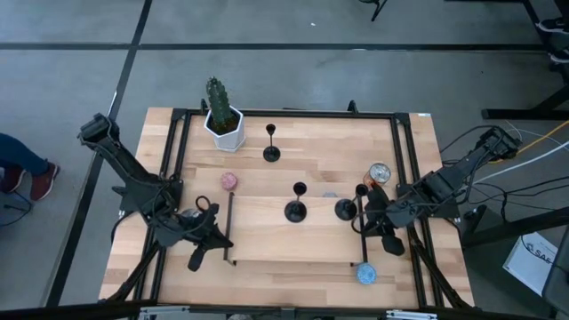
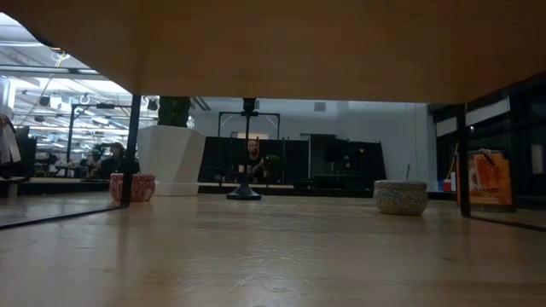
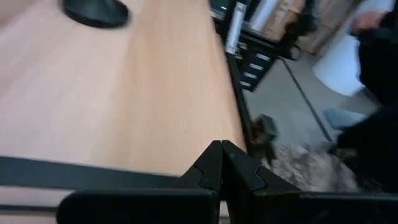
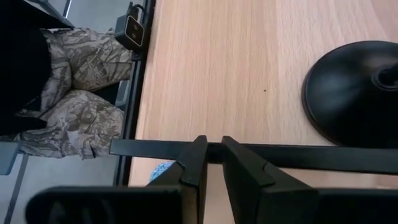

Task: Pick & Place candle stick holders
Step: Adjust the shelf to the center of the table

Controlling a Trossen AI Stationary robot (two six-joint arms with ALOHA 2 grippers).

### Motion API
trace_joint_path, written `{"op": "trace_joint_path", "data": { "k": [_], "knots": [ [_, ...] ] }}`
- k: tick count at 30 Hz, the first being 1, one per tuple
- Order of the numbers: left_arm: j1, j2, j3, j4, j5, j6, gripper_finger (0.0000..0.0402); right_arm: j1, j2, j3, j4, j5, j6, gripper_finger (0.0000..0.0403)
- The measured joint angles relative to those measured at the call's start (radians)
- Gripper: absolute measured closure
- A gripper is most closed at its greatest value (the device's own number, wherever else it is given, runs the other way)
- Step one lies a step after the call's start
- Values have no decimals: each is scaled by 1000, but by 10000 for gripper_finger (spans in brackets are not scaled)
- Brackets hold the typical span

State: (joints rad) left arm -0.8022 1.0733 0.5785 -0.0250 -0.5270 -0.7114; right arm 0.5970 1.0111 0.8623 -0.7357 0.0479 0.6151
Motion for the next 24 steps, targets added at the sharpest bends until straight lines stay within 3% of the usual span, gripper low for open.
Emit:
{"op": "trace_joint_path", "data": {
  "k": [8,16,24],
  "knots": [
    [34,-17,-1,-27,21,36,400,-38,0,-1,-2,-3,-21,349],
    [32,-138,-10,-80,24,110,400,-67,0,-1,-10,3,-39,349],
    [31,-155,-7,26,85,124,400,-76,3,-3,-21,24,-50,349]
  ]
}}
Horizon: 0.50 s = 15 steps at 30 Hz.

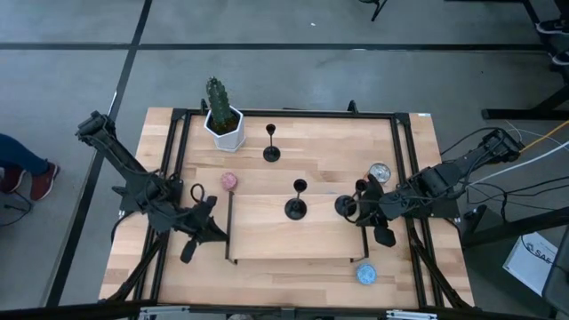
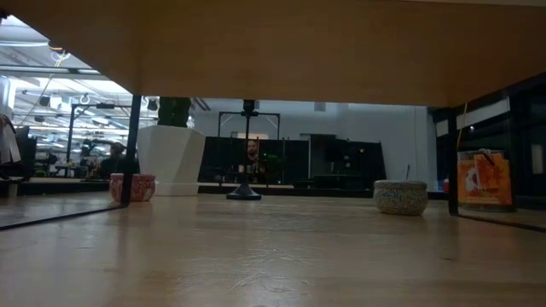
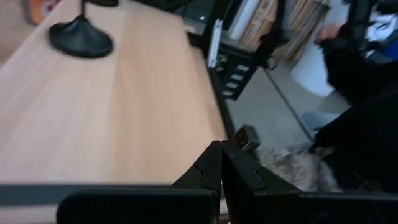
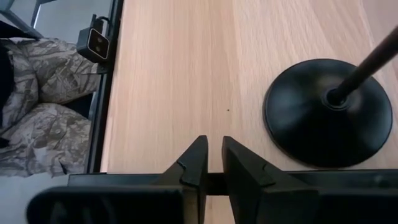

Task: Pick & Place candle stick holders
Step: Adjust the shelf to the center of the table

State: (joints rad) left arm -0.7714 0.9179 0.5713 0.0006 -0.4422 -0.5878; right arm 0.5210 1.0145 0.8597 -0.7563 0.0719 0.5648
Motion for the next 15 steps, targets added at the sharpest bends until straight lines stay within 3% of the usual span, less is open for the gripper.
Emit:
{"op": "trace_joint_path", "data": {
  "k": [9,15],
  "knots": [
    [-57,140,3,217,18,30,400,0,0,0,0,-9,0,349],
    [-139,223,79,199,-74,36,400,1,0,0,0,-13,1,349]
  ]
}}
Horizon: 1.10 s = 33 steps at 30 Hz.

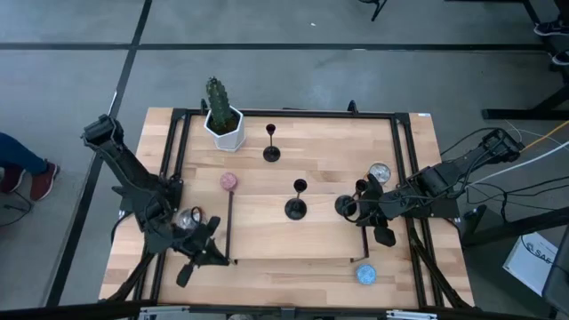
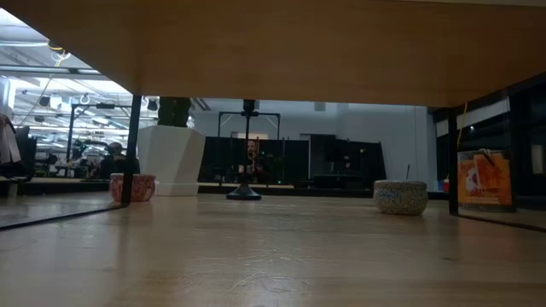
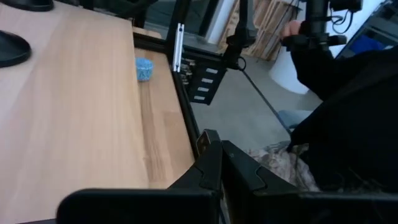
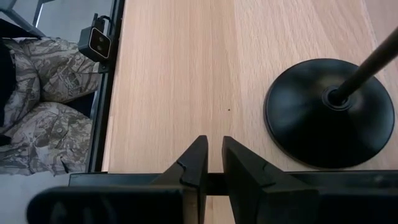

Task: Pick & Place candle stick holders
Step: Adjust the shelf to the center of the table

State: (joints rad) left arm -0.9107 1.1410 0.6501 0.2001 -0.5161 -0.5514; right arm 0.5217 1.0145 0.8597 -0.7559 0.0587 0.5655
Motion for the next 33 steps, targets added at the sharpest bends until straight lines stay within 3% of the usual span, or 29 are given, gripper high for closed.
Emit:
{"op": "trace_joint_path", "data": {
  "k": [12,20,26,33],
  "knots": [
    [-47,202,64,-5,-43,-114,400,0,0,0,1,-4,2,349],
    [-78,216,65,-133,-195,-172,400,0,0,0,3,-7,2,349],
    [-63,217,65,-205,-219,-171,400,0,-2,-1,5,-14,2,349],
    [-43,217,65,-217,-217,-169,400,51,-44,79,122,-141,17,349]
  ]
}}
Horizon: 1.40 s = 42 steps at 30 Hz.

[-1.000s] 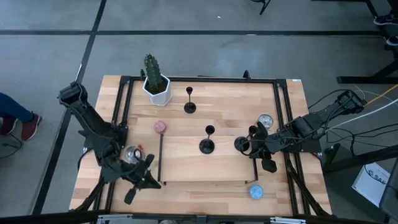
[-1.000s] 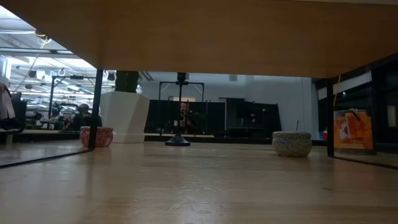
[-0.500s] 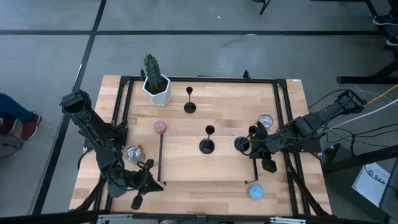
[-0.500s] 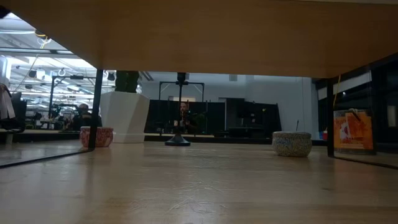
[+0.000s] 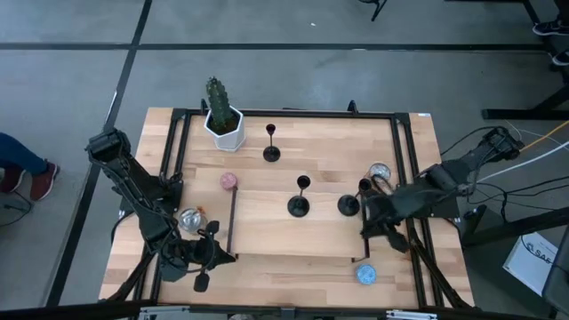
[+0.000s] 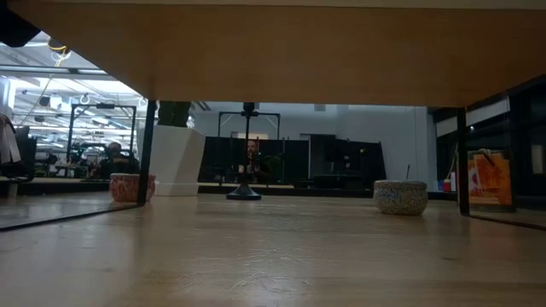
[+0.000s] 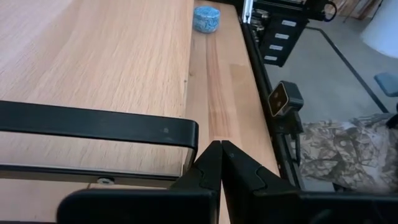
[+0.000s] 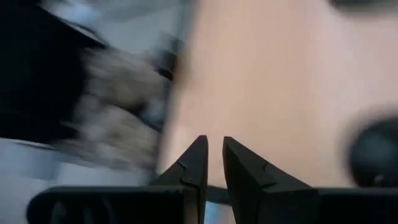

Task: Pick & Place candle stick holders
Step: Adjust the shelf to the center of the table

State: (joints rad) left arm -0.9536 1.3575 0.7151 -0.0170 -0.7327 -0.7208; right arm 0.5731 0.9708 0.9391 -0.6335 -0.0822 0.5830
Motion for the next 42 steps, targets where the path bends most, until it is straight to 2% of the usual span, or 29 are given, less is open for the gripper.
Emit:
{"op": "trace_joint_path", "data": {
  "k": [5,11,14,24,33,42],
  "knots": [
    [0,0,0,-1,-3,0,400,162,9,14,134,-25,16,349],
    [1,0,0,6,-7,-1,400,375,99,13,144,217,112,350],
    [1,0,0,14,-11,0,400,433,166,-3,149,281,141,350],
    [1,0,0,25,-30,-2,400,463,324,-13,159,466,268,350],
    [1,0,0,16,-58,2,400,462,331,-12,55,559,373,350],
    [2,0,0,13,-100,63,400,461,331,-12,-30,624,382,350]
  ]
}}
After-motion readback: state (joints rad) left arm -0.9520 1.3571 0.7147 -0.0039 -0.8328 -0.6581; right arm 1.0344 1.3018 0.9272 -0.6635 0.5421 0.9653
